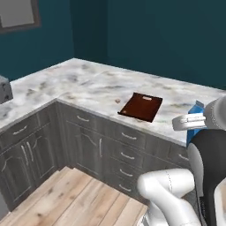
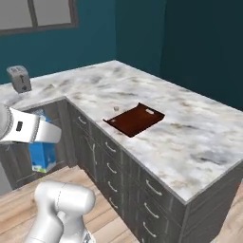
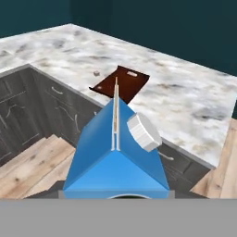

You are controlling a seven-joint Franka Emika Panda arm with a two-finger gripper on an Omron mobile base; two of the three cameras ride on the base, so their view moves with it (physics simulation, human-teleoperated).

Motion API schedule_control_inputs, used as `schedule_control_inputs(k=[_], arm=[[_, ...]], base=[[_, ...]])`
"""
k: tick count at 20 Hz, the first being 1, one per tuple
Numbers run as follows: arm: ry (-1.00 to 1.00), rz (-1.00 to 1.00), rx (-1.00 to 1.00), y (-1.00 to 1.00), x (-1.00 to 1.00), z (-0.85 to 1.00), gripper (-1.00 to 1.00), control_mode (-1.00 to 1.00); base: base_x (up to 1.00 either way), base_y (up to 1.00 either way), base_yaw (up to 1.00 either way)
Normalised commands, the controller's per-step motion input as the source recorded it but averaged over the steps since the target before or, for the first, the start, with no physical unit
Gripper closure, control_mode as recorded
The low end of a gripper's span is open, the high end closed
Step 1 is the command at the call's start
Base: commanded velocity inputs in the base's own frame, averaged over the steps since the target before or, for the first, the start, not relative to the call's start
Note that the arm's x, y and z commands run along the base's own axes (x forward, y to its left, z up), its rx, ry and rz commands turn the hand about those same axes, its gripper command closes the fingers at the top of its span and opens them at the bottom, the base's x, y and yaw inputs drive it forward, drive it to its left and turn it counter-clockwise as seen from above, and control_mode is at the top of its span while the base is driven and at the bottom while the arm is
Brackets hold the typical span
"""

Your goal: Take out the milk from the fridge and place it on the tray on the counter. Then take the sugar cube near the tray and place it in the tray.

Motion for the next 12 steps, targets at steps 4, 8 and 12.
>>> schedule_control_inputs(k=[4, 8, 12], arm=[[0.00, 0.00, 0.00, 0.00, 0.00, 0.00, 1.00, 1.00], [0.00, 0.00, 0.00, 0.00, 0.00, 0.00, 1.00, 1.00], [0.00, 0.00, 0.00, 0.00, 0.00, 0.00, 1.00, 1.00]], base=[[0.13, 0.90, -0.59], [0.18, 0.54, -0.56], [0.05, 0.97, -0.49]])
